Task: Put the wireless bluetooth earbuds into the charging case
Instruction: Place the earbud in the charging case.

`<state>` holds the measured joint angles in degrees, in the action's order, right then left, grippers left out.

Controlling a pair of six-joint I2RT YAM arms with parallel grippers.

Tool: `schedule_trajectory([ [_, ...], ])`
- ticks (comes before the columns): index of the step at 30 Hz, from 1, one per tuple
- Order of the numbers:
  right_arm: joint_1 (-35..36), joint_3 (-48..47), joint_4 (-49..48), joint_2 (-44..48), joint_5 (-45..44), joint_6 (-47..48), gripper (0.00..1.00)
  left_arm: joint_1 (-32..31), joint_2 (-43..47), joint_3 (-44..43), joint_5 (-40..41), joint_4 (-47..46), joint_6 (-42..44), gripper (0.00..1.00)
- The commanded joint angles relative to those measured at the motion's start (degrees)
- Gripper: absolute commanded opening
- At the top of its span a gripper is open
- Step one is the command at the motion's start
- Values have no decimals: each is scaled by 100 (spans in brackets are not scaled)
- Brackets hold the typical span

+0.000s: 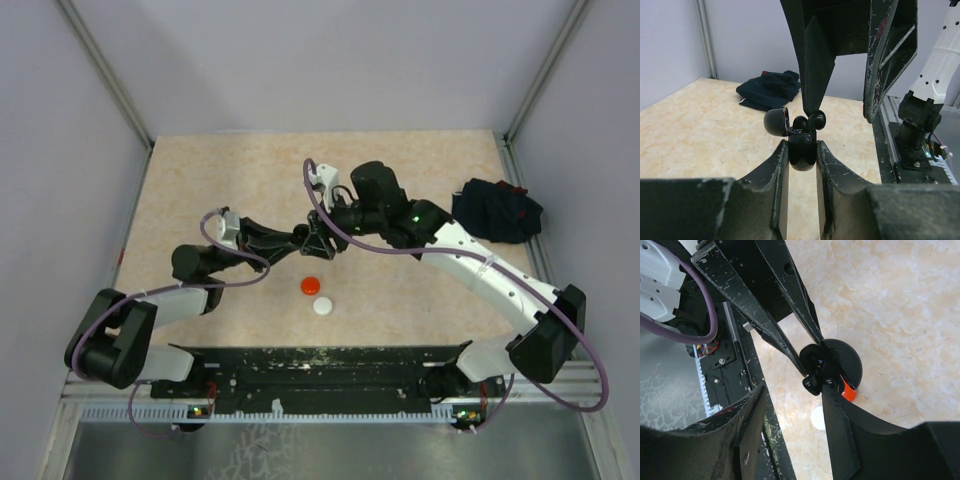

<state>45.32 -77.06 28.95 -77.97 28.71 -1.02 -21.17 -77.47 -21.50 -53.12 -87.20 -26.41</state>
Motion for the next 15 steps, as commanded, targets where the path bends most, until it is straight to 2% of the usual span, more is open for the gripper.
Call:
schedule_trajectory([
  [1,8,-353,-78,0,194,64,49,-18,-44,-109,21,-988,-95,0],
  [15,16,-393,-373,-114,794,-330,48,-28,68,-91,-49,-658,207,0],
])
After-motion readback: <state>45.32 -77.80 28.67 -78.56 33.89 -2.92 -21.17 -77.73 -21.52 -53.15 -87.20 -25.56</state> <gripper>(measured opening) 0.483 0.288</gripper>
